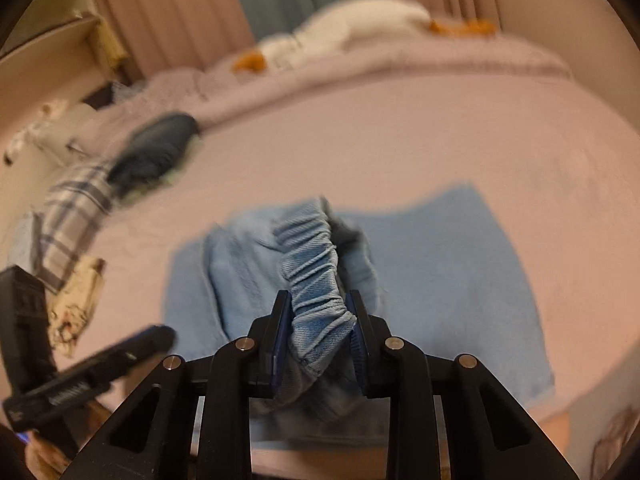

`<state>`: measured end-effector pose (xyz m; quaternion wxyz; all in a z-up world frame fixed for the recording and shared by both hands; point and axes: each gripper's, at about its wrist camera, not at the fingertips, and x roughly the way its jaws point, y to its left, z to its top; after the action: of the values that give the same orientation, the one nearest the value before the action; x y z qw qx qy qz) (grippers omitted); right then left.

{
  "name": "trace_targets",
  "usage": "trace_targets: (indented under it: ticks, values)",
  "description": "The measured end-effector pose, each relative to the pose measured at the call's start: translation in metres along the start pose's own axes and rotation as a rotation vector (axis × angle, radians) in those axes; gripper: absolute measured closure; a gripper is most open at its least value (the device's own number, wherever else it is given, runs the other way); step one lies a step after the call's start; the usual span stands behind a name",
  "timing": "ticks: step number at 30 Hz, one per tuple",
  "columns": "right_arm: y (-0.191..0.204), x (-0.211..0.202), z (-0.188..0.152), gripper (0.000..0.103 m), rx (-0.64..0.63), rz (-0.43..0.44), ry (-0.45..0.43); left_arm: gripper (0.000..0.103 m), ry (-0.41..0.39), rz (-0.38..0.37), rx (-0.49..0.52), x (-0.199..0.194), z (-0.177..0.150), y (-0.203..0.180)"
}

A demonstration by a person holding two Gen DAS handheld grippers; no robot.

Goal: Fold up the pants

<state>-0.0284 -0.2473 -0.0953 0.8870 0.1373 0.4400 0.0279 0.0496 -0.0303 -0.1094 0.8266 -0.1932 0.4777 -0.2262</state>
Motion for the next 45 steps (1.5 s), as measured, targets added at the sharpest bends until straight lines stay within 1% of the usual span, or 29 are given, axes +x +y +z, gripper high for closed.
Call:
trace_targets:
  ticks: [3, 4, 5, 6, 7, 8, 11, 13, 14, 16, 17, 18, 19, 20, 21, 23, 25, 26, 28, 30, 31, 32, 34, 36, 37, 39, 42, 45]
  values:
    - [-0.003, 0.003, -0.002, 0.073, 0.000, -0.003, 0.020, 0.047, 0.020, 0.010, -0.005, 0.010, 0.000, 0.001]
    - [-0.002, 0.002, 0.000, 0.066, -0.009, -0.004, 0.027, 0.047, 0.022, 0.014, -0.006, 0.011, 0.001, 0.001]
    - [-0.001, 0.000, 0.001, 0.049, -0.016, -0.021, 0.028, 0.047, 0.022, 0.017, -0.006, 0.010, 0.002, 0.001]
    - [-0.001, -0.002, 0.000, 0.036, -0.020, -0.061, 0.027, 0.047, 0.023, 0.016, -0.006, 0.010, 0.003, 0.001]
    - [-0.003, -0.002, 0.000, 0.021, -0.016, -0.084, 0.022, 0.047, 0.023, 0.014, -0.007, 0.010, 0.003, 0.001]
    - [-0.006, -0.002, 0.000, 0.020, -0.003, -0.070, 0.021, 0.047, 0.022, 0.016, -0.008, 0.011, 0.003, 0.000]
    - [-0.014, 0.006, 0.001, 0.020, 0.066, 0.035, 0.076, 0.047, 0.019, 0.024, -0.001, 0.011, 0.003, -0.001]
    - [-0.016, 0.018, -0.001, 0.020, 0.079, 0.115, 0.105, 0.047, 0.016, 0.032, 0.000, 0.012, 0.004, -0.003]
    - [-0.016, 0.023, -0.001, 0.020, 0.079, 0.133, 0.109, 0.047, 0.011, 0.035, -0.001, 0.011, 0.004, -0.004]
    - [-0.011, 0.027, -0.001, 0.020, 0.062, 0.155, 0.077, 0.051, 0.001, 0.041, -0.006, 0.008, 0.003, -0.004]
    - [-0.009, 0.028, -0.002, 0.022, 0.070, 0.172, 0.063, 0.051, -0.004, 0.045, -0.007, 0.007, 0.002, -0.004]
    - [-0.010, 0.027, -0.003, 0.027, 0.081, 0.194, 0.060, 0.052, -0.009, 0.051, -0.005, 0.005, 0.003, -0.004]
    - [-0.009, 0.027, -0.003, 0.040, 0.084, 0.224, 0.062, 0.052, -0.018, 0.055, -0.005, 0.003, 0.004, -0.005]
    - [-0.010, 0.026, -0.003, 0.050, 0.090, 0.257, 0.064, 0.052, -0.028, 0.054, -0.007, 0.000, 0.005, -0.004]
    - [-0.011, 0.024, -0.004, 0.052, 0.110, 0.269, 0.061, 0.051, -0.038, 0.051, -0.012, -0.004, 0.005, -0.004]
    - [-0.010, 0.017, -0.001, 0.061, 0.127, 0.273, 0.050, 0.051, -0.059, 0.041, -0.021, -0.012, 0.005, -0.003]
    - [-0.008, -0.006, 0.003, 0.066, 0.120, 0.282, 0.001, 0.050, -0.076, 0.033, -0.023, -0.019, 0.005, -0.003]
    - [-0.006, -0.021, 0.005, 0.066, 0.105, 0.279, -0.046, 0.050, -0.079, 0.030, -0.023, -0.019, 0.005, -0.004]
    - [-0.009, -0.049, 0.011, 0.066, 0.085, 0.235, -0.145, 0.050, -0.075, 0.030, -0.025, -0.018, 0.005, -0.004]
    - [-0.023, -0.067, 0.015, 0.066, 0.102, 0.156, -0.206, 0.050, -0.064, 0.037, -0.027, -0.015, 0.004, -0.004]
    - [-0.029, -0.067, 0.016, 0.066, 0.116, 0.121, -0.212, 0.050, -0.053, 0.038, -0.026, -0.010, 0.006, -0.006]
    - [-0.038, -0.064, 0.015, 0.066, 0.134, 0.086, -0.201, 0.050, -0.043, 0.038, -0.022, -0.006, 0.006, -0.008]
    - [-0.056, -0.046, 0.009, 0.067, 0.179, -0.016, -0.138, 0.050, -0.030, 0.040, -0.010, 0.000, 0.008, -0.011]
    - [-0.069, -0.021, 0.000, 0.067, 0.187, -0.112, -0.069, 0.051, -0.024, 0.052, -0.001, 0.006, 0.011, -0.015]
    - [-0.073, -0.015, -0.004, 0.067, 0.195, -0.096, -0.061, 0.051, -0.021, 0.062, 0.007, 0.010, 0.015, -0.018]
    - [-0.075, -0.016, -0.005, 0.067, 0.199, -0.073, -0.071, 0.051, -0.016, 0.076, 0.018, 0.017, 0.022, -0.023]
    - [-0.073, -0.017, -0.005, 0.067, 0.192, -0.088, -0.063, 0.051, -0.015, 0.086, 0.039, 0.032, 0.037, -0.031]
    - [-0.072, -0.017, -0.007, 0.067, 0.183, -0.098, -0.071, 0.052, 0.009, 0.117, 0.051, 0.051, 0.046, -0.035]
